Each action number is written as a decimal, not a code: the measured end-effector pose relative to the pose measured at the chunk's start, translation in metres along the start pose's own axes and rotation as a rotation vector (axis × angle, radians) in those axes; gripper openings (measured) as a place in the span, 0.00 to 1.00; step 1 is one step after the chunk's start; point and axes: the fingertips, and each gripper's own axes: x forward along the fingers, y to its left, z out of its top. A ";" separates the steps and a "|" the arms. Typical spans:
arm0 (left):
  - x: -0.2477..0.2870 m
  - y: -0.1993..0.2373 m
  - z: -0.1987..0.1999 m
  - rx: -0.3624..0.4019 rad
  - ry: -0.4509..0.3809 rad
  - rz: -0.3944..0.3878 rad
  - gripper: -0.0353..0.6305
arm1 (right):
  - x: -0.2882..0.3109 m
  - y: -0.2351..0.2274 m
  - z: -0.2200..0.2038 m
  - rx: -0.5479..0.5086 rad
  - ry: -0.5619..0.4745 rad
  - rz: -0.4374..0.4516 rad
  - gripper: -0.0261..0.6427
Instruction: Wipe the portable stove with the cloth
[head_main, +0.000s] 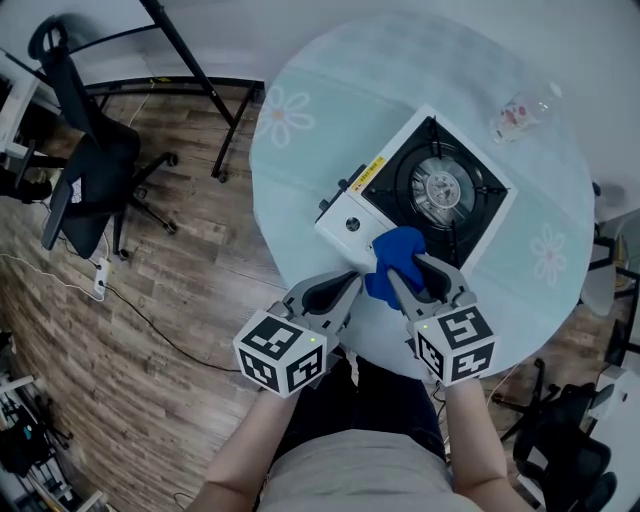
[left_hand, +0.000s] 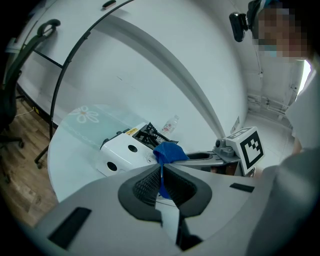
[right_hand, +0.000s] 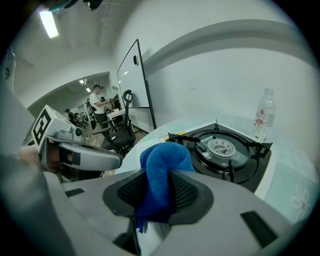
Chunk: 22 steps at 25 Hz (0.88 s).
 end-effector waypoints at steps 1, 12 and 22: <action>-0.001 0.002 0.001 -0.001 -0.001 0.003 0.10 | 0.002 0.001 0.002 -0.006 0.002 0.003 0.25; -0.008 0.025 0.011 -0.017 -0.021 0.040 0.10 | 0.028 0.011 0.022 -0.043 0.012 0.030 0.25; -0.011 0.050 0.029 -0.026 -0.060 0.072 0.10 | 0.049 0.020 0.041 -0.077 0.019 0.053 0.25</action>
